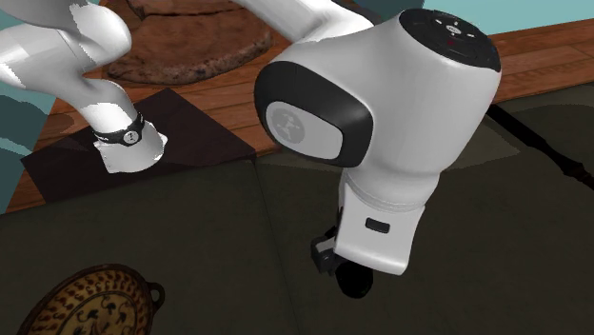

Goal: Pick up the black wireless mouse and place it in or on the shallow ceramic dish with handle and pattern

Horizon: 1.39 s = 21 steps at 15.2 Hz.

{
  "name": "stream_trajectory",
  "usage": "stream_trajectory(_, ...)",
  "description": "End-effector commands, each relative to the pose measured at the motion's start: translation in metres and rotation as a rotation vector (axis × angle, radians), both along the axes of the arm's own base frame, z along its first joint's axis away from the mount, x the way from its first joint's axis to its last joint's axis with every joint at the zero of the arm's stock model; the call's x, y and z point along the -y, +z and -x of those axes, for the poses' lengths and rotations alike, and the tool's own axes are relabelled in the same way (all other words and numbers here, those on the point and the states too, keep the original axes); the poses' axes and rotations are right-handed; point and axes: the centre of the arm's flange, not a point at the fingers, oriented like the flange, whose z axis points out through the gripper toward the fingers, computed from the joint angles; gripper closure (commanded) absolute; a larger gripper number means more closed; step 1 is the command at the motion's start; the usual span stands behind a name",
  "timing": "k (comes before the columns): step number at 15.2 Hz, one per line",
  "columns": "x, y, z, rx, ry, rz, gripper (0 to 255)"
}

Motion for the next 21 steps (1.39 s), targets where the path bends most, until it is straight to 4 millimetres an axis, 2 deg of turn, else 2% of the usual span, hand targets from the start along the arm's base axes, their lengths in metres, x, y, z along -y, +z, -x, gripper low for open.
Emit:
stream_trajectory(1, 0.000, 0.011, 0.000, 0.000, 0.000, 0.000, 255)
stream_trajectory(19, 0.000, 0.105, 0.000, 0.000, 0.000, 0.000, 255)
stream_trajectory(21, 0.022, 0.105, 0.015, 0.000, 0.000, 0.000, 255)
